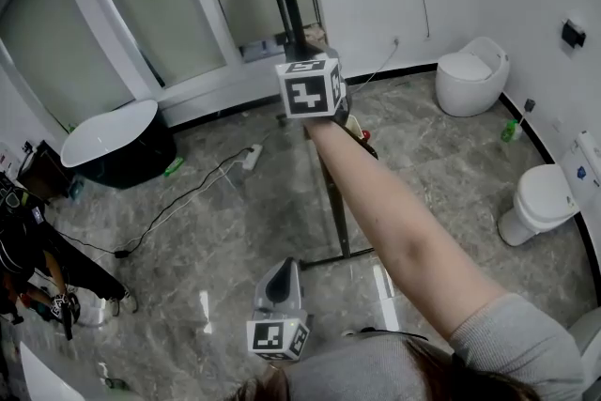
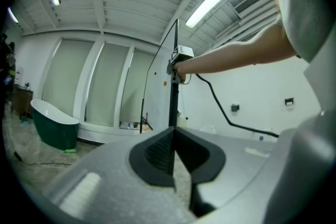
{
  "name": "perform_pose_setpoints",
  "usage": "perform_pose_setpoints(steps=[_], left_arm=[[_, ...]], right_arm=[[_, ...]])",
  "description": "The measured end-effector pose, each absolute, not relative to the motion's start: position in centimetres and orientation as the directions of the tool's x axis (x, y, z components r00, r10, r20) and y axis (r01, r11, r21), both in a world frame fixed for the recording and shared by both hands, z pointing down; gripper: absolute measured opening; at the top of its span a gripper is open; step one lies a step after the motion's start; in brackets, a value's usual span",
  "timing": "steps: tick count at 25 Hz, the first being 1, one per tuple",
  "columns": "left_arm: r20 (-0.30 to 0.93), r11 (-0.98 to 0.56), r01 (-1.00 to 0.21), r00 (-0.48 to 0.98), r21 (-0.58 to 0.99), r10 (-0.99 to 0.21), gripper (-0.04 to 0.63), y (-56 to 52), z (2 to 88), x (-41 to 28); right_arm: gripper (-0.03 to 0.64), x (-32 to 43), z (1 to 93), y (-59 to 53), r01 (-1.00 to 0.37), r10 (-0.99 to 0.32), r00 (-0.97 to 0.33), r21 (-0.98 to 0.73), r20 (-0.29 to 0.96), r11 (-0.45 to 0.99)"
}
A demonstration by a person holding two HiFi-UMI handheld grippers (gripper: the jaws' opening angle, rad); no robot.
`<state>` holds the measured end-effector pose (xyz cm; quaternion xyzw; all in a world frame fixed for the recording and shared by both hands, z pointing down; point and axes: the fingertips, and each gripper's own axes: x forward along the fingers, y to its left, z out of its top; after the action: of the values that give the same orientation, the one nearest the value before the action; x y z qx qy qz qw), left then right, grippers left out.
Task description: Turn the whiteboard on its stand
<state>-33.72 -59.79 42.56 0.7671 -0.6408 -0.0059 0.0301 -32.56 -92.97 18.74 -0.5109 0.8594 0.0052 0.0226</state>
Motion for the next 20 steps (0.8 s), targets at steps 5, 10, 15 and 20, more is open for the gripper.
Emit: perform_pose_setpoints(steps=[5,10,15,20], left_arm=[[0.018,-0.181,-0.981,0.183,0.067,-0.983,0.002,-59.7,42.3,-33.1],[0.019,-0.183,-0.98,0.185,0.083,-0.983,0.002,-59.2,42.5,-32.4],[0.026,-0.174,-0.98,0.177,0.094,-0.984,0.002,-58.3,42.7,-31.8],[0.051,-0.173,-0.98,0.179,0.097,-0.983,0.002,-57.3,43.5,-29.9]], right_arm=[[0.044,-32.3,18.7,-92.2,-0.88,-0.879,-0.474,-0.013,-0.044,0.475],[0.044,-32.0,18.7,-91.2,-0.879,-0.879,-0.475,-0.014,-0.045,0.476],[0.048,-31.5,18.6,-89.9,-0.878,-0.877,-0.478,-0.017,-0.044,0.479],[0.06,-31.0,18.3,-88.6,-0.865,-0.865,-0.499,-0.031,-0.055,0.501]])
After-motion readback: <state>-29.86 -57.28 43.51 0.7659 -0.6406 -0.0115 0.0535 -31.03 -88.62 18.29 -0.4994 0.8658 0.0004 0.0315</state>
